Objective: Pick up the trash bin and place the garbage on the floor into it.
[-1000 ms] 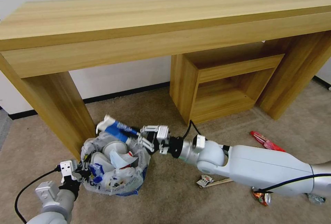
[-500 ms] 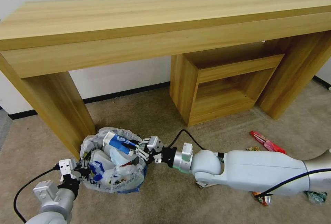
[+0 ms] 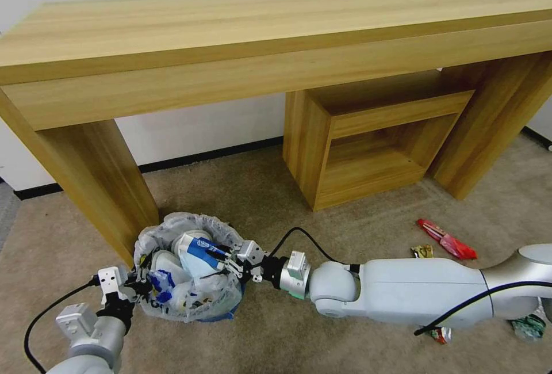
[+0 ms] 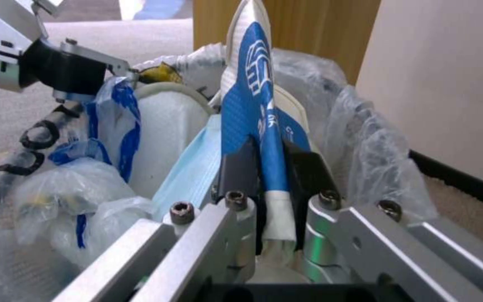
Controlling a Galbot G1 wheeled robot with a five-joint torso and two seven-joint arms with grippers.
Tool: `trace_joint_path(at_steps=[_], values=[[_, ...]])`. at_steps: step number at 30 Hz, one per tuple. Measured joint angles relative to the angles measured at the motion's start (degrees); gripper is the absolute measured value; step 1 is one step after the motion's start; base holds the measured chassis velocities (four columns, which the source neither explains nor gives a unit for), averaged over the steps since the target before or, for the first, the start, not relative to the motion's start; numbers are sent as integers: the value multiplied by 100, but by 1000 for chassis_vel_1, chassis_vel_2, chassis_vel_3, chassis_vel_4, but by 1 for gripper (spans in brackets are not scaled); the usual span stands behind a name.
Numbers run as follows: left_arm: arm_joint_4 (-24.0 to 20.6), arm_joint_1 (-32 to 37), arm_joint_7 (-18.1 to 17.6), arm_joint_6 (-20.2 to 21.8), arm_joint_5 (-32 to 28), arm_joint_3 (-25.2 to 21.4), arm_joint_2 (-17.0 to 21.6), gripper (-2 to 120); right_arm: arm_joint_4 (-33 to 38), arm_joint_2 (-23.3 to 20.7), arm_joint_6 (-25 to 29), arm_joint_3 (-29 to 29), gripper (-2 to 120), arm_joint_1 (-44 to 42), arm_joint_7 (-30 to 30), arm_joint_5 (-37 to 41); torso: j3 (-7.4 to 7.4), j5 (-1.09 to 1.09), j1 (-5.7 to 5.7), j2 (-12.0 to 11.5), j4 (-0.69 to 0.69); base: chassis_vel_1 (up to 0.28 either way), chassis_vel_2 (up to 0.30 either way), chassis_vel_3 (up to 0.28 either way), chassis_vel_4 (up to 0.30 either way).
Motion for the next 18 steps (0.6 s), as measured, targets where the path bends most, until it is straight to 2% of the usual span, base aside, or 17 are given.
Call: trace_joint_path(at_steps=[9, 12, 15, 16, 18], values=[[-25, -1, 0, 0, -2, 2, -3, 3, -55, 141, -138, -69, 6, -40, 284, -59, 0, 0, 0, 0, 0, 0, 0, 0, 0], [-23, 5, 1, 1, 1, 2, -10, 3, -39, 204, -170, -83, 11, -23, 307, -50, 0, 1, 0, 0, 0, 0, 0, 0, 0], [-22, 5, 3, 1, 1, 3, -12, 3, -38, 278, -183, -91, 26, 3, 326, -45, 0, 0, 0, -1, 0, 0, 0, 0, 0], [-22, 5, 3, 1, 1, 3, -12, 3, -38, 278, -183, -91, 26, 3, 326, -45, 0, 0, 0, -1, 0, 0, 0, 0, 0], [-22, 5, 4, 1, -2, 2, 1, 3, -37, 285, -182, -86, 34, 2, 326, -49, 0, 0, 0, -1, 0, 0, 0, 0, 0]])
